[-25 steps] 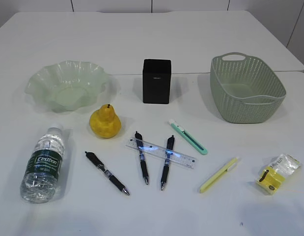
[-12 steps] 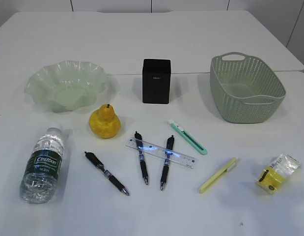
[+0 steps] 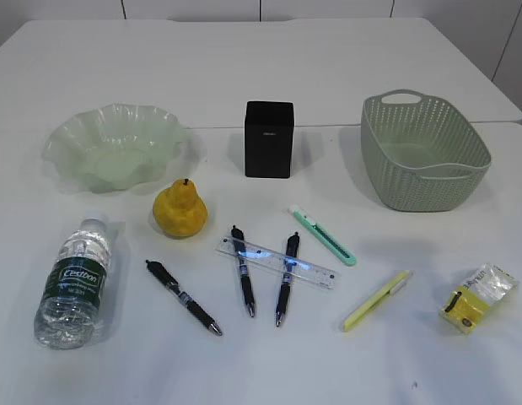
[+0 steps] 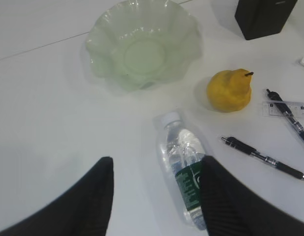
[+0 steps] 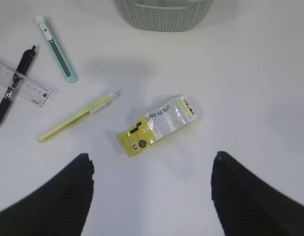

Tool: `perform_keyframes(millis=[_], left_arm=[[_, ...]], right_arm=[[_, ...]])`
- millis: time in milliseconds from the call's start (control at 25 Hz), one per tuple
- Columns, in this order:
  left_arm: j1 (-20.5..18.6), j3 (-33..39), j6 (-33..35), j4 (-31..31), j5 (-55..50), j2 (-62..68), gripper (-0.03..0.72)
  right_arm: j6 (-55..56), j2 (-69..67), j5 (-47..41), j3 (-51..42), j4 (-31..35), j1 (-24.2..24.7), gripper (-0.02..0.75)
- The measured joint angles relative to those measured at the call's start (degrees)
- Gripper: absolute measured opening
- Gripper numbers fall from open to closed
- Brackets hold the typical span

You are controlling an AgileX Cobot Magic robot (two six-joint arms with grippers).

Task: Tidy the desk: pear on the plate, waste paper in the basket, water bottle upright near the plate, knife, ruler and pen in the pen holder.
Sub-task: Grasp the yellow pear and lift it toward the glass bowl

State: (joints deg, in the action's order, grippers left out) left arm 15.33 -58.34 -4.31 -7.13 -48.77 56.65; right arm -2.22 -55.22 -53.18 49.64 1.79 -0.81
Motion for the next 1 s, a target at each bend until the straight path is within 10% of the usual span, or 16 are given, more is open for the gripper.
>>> perform_keyframes(millis=[1000], left_arm=[[13.04,-44.86,0.0,-1.1,-11.47,57.89,0.543]], right_arm=[[-2.66,-8.61,-1.61,2.59,2.42,0.0,0.554]])
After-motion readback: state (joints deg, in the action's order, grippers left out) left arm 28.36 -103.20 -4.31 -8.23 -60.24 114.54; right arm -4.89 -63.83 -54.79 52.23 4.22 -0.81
